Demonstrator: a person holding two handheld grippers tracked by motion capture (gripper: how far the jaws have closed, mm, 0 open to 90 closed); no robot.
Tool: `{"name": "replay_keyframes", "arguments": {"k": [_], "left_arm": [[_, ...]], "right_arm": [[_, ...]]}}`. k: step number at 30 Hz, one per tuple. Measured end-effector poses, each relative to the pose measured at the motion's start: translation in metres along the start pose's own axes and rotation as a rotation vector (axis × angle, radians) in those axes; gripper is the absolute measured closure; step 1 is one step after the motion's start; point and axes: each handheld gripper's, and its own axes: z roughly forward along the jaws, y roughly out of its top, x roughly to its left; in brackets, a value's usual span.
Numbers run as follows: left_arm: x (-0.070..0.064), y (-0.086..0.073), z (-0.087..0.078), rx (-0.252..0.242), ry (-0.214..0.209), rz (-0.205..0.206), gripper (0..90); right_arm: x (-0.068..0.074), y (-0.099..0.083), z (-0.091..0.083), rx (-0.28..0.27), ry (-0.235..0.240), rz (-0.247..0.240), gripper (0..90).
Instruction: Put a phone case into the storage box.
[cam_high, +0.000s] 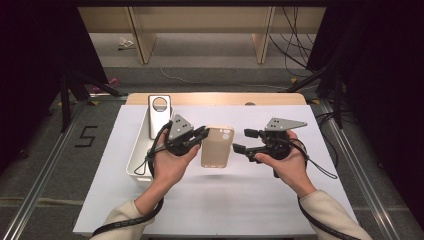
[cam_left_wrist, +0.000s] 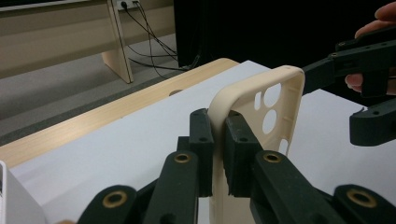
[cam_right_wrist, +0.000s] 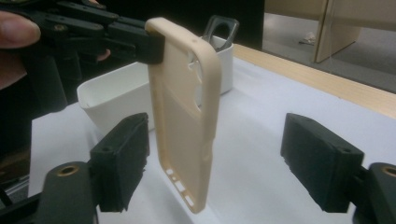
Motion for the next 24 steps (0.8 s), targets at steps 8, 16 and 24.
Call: {"name": "replay_keyframes", "arguments": {"k": [8,16,24], "left_arm": [[0.005,0.002,-0.003,-0.013,0.004,0.014,82.6],[0.006,0.005,-0.007,-0.027,0.0,0.032,82.6],[0.01,0.005,-0.008,-0.035,-0.013,0.006,82.6]], "right_arm": [[-0.004,-0.009,-0.004,0.013,-0.024,-0.007,18.7],[-0.01,-0.017,-0.013,0.006,-0.053,-0.018,18.3],[-0.013,-0.022,-0.021,0.007,-0.069,-0.032,18.4]]}}
